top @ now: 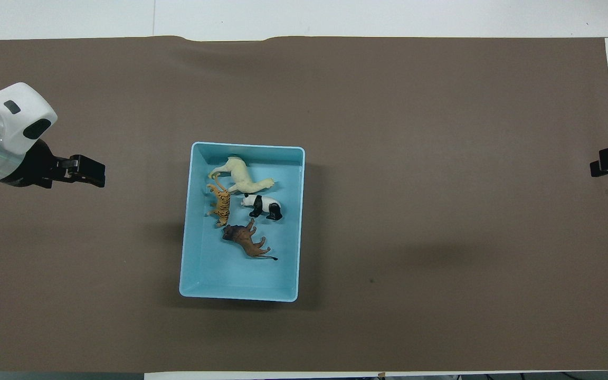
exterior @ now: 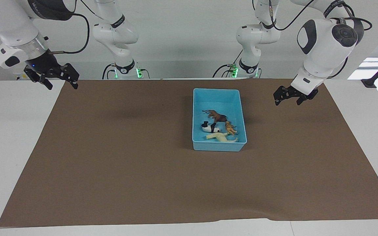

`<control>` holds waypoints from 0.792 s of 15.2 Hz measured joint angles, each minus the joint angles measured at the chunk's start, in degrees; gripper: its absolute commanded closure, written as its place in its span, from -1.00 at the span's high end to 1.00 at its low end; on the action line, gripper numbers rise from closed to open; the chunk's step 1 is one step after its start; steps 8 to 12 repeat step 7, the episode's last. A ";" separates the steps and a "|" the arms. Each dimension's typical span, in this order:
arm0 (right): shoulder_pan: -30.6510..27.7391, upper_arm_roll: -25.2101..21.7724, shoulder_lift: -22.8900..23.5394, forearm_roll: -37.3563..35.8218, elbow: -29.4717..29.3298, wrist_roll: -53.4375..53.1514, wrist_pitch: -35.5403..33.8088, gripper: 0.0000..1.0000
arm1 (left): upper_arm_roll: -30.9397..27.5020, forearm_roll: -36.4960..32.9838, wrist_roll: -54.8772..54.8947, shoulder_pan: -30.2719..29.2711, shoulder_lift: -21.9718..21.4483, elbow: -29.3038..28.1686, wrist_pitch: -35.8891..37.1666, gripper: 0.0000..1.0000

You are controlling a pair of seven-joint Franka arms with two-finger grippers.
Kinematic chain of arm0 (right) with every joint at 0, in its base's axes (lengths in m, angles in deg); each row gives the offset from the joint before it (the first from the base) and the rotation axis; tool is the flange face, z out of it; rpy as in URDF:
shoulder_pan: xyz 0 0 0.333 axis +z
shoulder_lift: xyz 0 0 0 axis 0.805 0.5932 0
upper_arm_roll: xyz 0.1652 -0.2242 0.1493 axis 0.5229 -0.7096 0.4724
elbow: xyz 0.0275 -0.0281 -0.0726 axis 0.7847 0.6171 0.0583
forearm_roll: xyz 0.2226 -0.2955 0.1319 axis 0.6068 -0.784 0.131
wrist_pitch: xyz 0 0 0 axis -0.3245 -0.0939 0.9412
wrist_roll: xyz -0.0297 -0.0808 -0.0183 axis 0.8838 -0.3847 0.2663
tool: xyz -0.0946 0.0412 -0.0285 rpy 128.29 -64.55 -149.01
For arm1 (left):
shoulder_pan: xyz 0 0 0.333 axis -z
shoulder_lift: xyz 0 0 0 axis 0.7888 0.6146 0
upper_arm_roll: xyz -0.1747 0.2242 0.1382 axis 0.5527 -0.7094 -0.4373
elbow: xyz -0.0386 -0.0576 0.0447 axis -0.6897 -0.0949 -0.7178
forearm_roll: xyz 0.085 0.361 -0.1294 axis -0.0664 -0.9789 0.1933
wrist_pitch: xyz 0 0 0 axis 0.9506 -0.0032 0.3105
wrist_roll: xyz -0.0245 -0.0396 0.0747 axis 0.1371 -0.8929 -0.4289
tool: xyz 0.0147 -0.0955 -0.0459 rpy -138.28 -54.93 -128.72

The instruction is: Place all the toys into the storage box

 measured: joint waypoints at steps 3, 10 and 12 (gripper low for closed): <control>0.15 0.20 0.00 -0.88 0.35 0.03 1.64 1.00 | 0.18 0.10 0.00 0.01 -0.03 0.54 -0.17 1.00; 0.24 0.30 0.00 -1.10 0.67 0.03 2.20 1.00 | 0.14 0.10 0.00 -0.07 -0.64 0.68 -0.17 1.00; 0.24 0.30 0.00 -1.10 0.67 0.03 2.20 1.00 | 0.14 0.10 0.00 -0.07 -0.64 0.68 -0.17 1.00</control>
